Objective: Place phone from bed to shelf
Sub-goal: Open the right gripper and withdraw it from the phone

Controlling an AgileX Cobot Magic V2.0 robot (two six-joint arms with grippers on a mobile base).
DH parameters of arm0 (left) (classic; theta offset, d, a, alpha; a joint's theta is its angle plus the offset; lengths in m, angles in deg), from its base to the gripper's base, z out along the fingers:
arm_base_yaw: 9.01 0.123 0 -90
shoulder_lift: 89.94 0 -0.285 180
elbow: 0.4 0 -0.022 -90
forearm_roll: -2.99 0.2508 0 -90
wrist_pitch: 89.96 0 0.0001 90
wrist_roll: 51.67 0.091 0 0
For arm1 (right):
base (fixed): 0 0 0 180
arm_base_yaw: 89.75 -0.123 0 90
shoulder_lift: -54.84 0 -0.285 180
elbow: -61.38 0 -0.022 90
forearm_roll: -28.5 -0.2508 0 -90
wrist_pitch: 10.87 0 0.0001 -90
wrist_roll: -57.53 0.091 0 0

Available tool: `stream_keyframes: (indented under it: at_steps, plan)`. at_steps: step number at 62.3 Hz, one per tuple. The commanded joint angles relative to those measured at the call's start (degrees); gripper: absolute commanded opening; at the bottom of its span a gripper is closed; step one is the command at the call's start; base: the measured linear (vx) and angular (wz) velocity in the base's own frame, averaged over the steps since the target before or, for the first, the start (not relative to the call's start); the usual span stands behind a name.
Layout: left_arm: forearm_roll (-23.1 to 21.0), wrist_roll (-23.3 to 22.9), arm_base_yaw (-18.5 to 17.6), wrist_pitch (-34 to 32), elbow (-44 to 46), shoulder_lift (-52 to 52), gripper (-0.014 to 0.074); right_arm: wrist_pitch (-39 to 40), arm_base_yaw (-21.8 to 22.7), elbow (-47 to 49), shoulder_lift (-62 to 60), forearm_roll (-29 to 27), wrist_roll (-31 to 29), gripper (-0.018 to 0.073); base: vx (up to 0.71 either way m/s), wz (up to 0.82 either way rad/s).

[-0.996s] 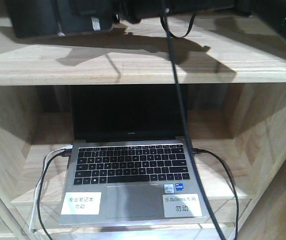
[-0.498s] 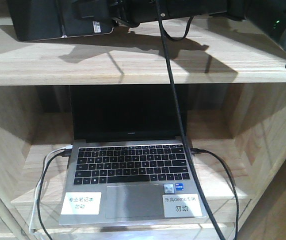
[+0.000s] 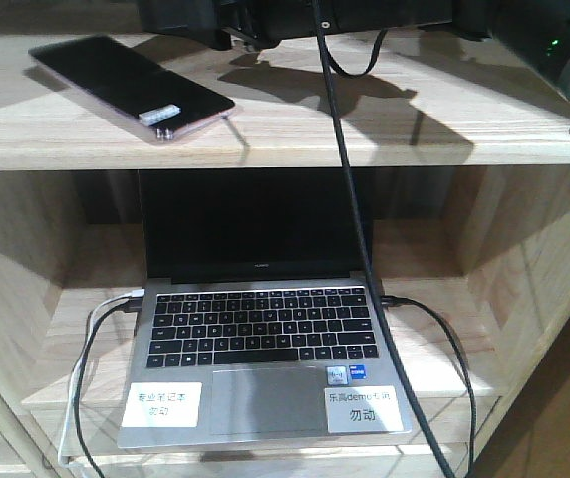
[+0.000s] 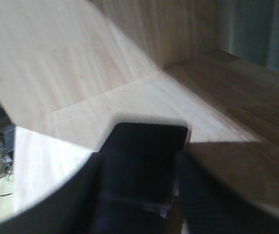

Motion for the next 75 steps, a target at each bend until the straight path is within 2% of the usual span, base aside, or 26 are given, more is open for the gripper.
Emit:
stream_keyframes:
  at_steps: [1, 11, 36, 48, 64, 75]
  plan:
    - [-0.52, -0.22, -0.23, -4.26, -0.14, -0.34, 0.0001, 3.40, 0.32, 1.81, -2.91, -0.35, 2.35, 0.0494, 0.00, 0.00]
    - [-0.52, -0.22, -0.23, -4.26, -0.14, -0.34, 0.0001, 3.73, 0.32, 1.81, -2.91, 1.97, 3.70, 0.0574, 0.00, 0.00]
    - [-0.52, -0.22, -0.23, -4.26, -0.14, -0.34, 0.0001, 3.42, 0.32, 1.81, -4.47, 3.65, 3.70, 0.0575, 0.00, 0.00]
    - [-0.52, -0.22, -0.23, -4.26, -0.14, -0.34, 0.0001, 3.37, 0.32, 1.81, -7.22, 4.36, 3.70, 0.0558, 0.00, 0.00]
    - [-0.52, -0.22, -0.23, -4.26, -0.14, -0.34, 0.0001, 2.84, 0.32, 1.81, -12.19, 8.76, 3.89, 0.0507, 0.00, 0.00]
    - [-0.52, -0.22, -0.23, -4.26, -0.14, -0.34, 0.0001, 2.32, 0.32, 1.69, -15.68, 11.81, 6.41, 0.0457, 0.00, 0.00]
